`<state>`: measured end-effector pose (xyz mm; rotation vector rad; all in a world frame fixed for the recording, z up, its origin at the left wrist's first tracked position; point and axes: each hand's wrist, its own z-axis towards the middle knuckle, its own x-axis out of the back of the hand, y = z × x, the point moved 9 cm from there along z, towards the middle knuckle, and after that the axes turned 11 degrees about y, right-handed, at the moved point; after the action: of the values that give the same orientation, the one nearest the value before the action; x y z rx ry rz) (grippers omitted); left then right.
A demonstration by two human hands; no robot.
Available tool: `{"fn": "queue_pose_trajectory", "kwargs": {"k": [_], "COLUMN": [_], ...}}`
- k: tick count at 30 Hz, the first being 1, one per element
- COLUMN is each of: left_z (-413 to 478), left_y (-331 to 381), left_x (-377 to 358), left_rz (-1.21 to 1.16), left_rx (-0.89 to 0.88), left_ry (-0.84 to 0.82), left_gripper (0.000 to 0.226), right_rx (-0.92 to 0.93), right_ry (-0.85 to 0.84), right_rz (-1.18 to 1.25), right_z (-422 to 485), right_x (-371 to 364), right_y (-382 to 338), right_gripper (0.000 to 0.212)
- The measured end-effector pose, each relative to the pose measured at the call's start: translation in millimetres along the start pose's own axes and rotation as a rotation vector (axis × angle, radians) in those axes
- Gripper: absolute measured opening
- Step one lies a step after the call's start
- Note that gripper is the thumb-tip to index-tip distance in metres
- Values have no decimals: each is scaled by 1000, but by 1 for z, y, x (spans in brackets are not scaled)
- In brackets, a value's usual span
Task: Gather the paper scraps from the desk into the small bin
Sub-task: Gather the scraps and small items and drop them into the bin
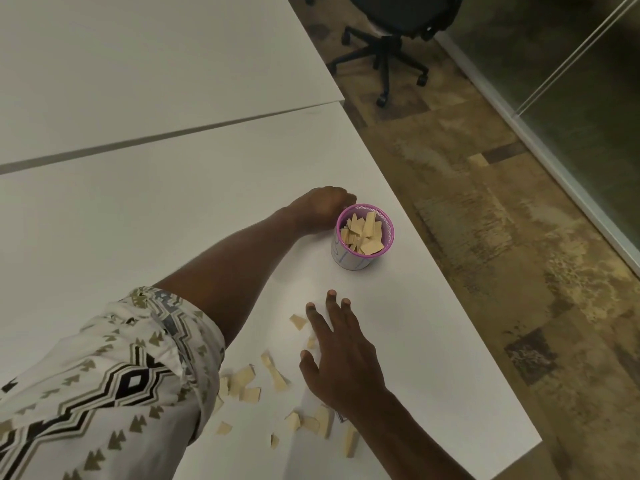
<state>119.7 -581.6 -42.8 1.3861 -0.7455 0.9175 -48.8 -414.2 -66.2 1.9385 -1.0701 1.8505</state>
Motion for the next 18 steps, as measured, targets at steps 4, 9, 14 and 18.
{"fn": "queue_pose_trajectory", "kwargs": {"k": [4, 9, 14, 18], "left_z": [-7, -19, -52, -56], "left_y": [-5, -19, -34, 30], "left_x": [6, 11, 66, 103], "left_rz": [24, 16, -393, -421], "left_rx": [11, 174, 543, 298], "left_ry": [45, 93, 486, 507], "left_gripper": [15, 12, 18, 13], "right_rx": [-1, -3, -5, -4], "right_ry": [3, -6, -29, -34], "right_rz": [-11, -10, -4, 26], "right_z": [0, 0, 0, 0], "right_x": [0, 0, 1, 6], "right_y": [1, 1, 0, -3], "right_gripper": [78, 77, 78, 76]}}
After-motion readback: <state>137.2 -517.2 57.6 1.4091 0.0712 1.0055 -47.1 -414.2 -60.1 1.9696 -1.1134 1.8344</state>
